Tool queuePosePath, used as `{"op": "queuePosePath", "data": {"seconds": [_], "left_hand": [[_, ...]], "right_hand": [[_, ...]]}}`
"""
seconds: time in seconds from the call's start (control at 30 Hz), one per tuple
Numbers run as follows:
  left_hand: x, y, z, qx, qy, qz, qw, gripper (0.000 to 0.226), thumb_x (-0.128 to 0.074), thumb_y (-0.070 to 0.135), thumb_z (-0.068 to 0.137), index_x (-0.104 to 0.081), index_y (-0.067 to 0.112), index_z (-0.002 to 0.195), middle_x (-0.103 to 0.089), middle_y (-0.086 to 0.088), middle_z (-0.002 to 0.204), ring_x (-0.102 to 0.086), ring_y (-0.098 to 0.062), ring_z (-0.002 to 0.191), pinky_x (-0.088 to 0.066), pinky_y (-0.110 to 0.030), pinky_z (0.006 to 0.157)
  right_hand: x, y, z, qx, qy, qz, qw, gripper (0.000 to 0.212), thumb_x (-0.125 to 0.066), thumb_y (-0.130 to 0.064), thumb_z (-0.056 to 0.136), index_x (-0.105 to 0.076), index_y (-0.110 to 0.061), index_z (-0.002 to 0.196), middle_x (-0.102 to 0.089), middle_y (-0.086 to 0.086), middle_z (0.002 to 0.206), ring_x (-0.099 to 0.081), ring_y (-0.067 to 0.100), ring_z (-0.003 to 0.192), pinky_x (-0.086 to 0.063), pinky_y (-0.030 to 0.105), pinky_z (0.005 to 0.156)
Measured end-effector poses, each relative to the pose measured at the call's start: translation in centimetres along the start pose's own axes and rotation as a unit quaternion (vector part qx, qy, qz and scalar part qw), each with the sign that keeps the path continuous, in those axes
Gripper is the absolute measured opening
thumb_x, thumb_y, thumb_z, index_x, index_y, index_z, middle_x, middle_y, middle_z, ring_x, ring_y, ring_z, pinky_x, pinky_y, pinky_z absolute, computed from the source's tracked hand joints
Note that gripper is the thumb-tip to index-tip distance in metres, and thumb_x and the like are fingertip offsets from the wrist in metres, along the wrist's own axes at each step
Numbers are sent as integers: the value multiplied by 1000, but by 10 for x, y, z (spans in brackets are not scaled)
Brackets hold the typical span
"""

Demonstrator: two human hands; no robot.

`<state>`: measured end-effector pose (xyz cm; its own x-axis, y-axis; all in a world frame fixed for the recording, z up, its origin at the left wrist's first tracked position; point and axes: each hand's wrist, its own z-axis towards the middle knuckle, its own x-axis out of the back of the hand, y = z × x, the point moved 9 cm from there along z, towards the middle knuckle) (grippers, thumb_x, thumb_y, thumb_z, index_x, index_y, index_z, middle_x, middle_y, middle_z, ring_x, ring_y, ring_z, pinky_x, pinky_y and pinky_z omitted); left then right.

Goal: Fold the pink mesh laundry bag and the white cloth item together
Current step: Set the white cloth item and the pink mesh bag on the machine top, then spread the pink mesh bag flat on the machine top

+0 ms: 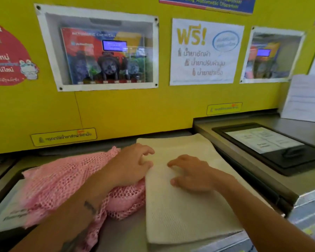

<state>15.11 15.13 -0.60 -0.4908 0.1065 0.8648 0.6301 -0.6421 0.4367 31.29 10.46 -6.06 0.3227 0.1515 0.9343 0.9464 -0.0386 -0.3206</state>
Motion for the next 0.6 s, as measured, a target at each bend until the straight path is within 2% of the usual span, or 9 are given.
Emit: {"op": "queuePosePath", "data": {"seconds": [0.07,0.13,0.2,0.27,0.33,0.37,0.43,0.5,0.6], "left_hand": [[11,-17,-10,37,-3,66,997,57,-48,61,82,-51,34,132,-52,3,132,-52,-19,122,-41,-42,104],[12,-42,-26,108,-75,105,986,75,-47,76,71,-41,42,138,-42,2,149,-39,-26,138,-34,-48,111],[10,-56,-45,151,-130,107,974,72,-58,69,78,-42,37,141,-39,2,154,-38,-23,138,-33,-45,113],[25,-59,-49,139,-58,77,986,44,-62,47,89,-59,25,127,-58,-3,136,-55,-20,119,-44,-38,102],[60,-53,-50,97,96,12,991,9,-63,31,92,-69,25,95,-70,2,96,-63,-13,85,-47,-33,77],[78,-49,-52,74,165,-24,983,10,-64,25,91,-65,27,82,-66,7,80,-59,-8,74,-42,-33,68],[105,-40,-53,33,243,-94,965,14,-63,19,91,-63,22,78,-64,3,74,-58,-11,70,-42,-35,65],[119,-24,-55,-6,268,-139,953,11,-63,15,91,-64,21,81,-65,3,76,-58,-10,71,-44,-29,67],[123,-21,-60,-29,282,-170,944,6,-60,23,90,-62,26,85,-61,9,75,-56,-6,71,-44,-28,67]], "right_hand": [[8,4,5,-24,34,8,999,49,-58,-53,86,-45,-45,133,-38,-8,150,-40,22,134,-33,47,112],[14,-7,9,-3,65,22,998,46,-63,-36,88,-48,-39,131,-41,-6,145,-45,21,129,-42,41,107],[22,-32,9,55,118,15,991,49,-62,-24,89,-47,-34,135,-44,-6,144,-45,19,130,-43,38,106],[27,-64,3,117,136,69,981,50,-61,-25,92,-45,-32,139,-45,-8,145,-43,14,133,-37,34,111],[24,-95,-2,175,97,147,969,59,-66,-35,90,-41,-31,144,-46,-11,145,-43,7,131,-35,30,109],[20,-111,-1,198,58,195,959,67,-70,-39,87,-39,-33,145,-47,-15,144,-44,3,127,-36,28,106],[14,-140,3,224,9,242,944,80,-78,-44,77,-35,-40,144,-51,-22,134,-52,3,120,-42,30,102],[16,-157,19,237,67,169,954,62,-71,-47,74,-43,-46,128,-61,-18,120,-62,15,107,-51,43,92],[49,-168,29,252,212,152,932,21,-49,-28,72,-60,-24,88,-70,-2,86,-66,25,79,-54,49,72]]}}
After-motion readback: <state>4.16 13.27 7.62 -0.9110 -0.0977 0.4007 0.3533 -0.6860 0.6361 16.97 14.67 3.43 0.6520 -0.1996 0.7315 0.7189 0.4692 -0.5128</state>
